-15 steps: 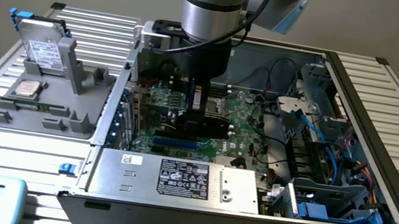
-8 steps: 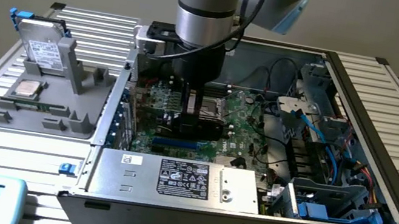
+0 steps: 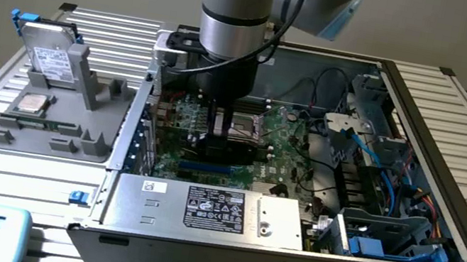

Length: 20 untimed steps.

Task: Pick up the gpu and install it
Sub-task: 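Insert the gpu into the slot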

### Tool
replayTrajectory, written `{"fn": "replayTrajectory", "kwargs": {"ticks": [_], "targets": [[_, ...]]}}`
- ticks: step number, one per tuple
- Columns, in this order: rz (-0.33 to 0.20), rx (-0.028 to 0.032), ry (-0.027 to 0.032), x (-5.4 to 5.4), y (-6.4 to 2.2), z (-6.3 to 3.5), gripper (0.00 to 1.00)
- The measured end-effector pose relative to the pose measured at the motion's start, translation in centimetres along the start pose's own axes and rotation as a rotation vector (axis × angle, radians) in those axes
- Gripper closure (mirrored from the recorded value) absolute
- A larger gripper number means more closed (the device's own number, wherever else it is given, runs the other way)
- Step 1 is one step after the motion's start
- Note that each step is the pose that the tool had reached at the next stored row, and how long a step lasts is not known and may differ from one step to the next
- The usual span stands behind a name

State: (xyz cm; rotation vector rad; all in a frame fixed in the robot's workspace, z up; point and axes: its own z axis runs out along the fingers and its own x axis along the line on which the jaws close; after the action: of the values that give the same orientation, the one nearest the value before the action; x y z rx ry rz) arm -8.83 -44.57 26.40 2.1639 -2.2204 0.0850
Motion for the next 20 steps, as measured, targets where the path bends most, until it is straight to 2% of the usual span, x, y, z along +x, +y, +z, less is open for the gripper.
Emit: {"fn": "replayTrajectory", "kwargs": {"ticks": [3, 13, 20], "targets": [[0.000, -0.0001, -0.0022, 0.00, 0.12, 0.08, 0.72], [0.000, -0.0002, -0.0033, -0.03, 0.20, 0.23, 0.72], [0.000, -0.0005, -0.0153, -0.02, 0.33, 0.28, 0.72]]}}
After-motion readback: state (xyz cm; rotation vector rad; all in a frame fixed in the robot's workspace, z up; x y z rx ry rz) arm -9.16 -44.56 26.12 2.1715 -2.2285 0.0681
